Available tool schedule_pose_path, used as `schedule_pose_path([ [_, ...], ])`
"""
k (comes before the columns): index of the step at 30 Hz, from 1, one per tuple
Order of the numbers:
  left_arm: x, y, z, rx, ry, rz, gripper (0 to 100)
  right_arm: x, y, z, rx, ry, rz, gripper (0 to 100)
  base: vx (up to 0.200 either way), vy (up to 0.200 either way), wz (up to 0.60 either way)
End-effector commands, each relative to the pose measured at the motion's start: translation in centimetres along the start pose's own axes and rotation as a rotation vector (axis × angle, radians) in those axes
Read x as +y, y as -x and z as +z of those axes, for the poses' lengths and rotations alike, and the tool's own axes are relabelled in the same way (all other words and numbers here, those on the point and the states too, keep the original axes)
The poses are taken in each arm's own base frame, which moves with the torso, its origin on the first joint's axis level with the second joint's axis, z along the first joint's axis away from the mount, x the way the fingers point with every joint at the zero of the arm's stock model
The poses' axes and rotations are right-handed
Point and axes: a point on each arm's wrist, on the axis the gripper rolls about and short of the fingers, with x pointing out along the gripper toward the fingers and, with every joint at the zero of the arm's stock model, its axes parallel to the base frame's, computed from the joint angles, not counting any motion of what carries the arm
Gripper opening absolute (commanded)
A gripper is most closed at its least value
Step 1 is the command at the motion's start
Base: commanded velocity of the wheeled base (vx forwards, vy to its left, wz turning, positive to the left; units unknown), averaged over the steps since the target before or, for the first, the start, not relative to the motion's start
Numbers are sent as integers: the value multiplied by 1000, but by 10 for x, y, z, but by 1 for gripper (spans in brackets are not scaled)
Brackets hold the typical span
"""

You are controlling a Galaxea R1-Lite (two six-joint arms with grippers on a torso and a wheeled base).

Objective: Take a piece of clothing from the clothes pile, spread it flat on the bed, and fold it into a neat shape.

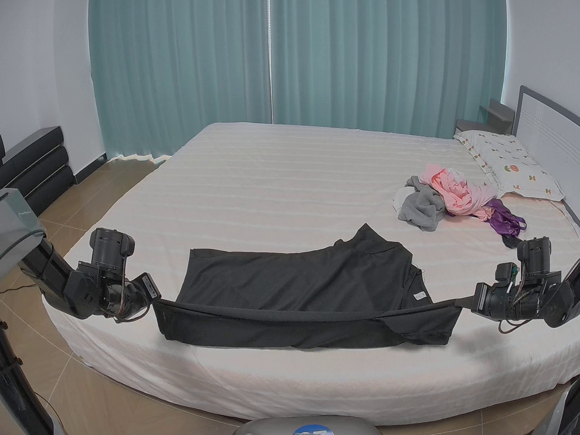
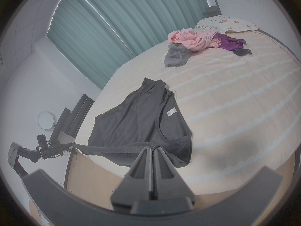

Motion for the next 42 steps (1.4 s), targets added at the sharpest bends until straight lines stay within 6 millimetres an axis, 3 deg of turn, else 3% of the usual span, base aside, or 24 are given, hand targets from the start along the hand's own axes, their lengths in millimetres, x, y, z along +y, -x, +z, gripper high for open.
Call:
schedule_pose_path([
  [1,-3,-16,1,14,1,7,0,-2,-13,-2,34,-3,-6,0,0,0,0],
  [4,-4,-20,3,10,2,5,0,-3,-16,0,33,-3,-9,0,0,0,0],
  [6,-11,-32,9,9,1,3,0,-4,-36,6,42,-2,-21,0,0,0,0],
  [14,-22,-60,18,40,-3,28,0,-9,-68,8,74,1,-39,0,0,0,0],
  [25,-25,-102,13,82,-5,44,0,-18,-109,13,95,-41,-70,0,0,0,0],
  [32,-28,-112,16,76,30,30,0,-19,-121,16,81,-48,-87,0,0,0,0],
  [33,-29,-112,17,80,46,21,100,-16,-120,17,75,-55,-80,100,0,0,0],
  [39,-30,-106,19,89,58,2,100,-2,-107,21,47,-102,-52,100,0,0,0],
  [42,-25,-87,30,65,84,-15,100,16,-84,15,42,-133,-24,100,0,0,0],
])
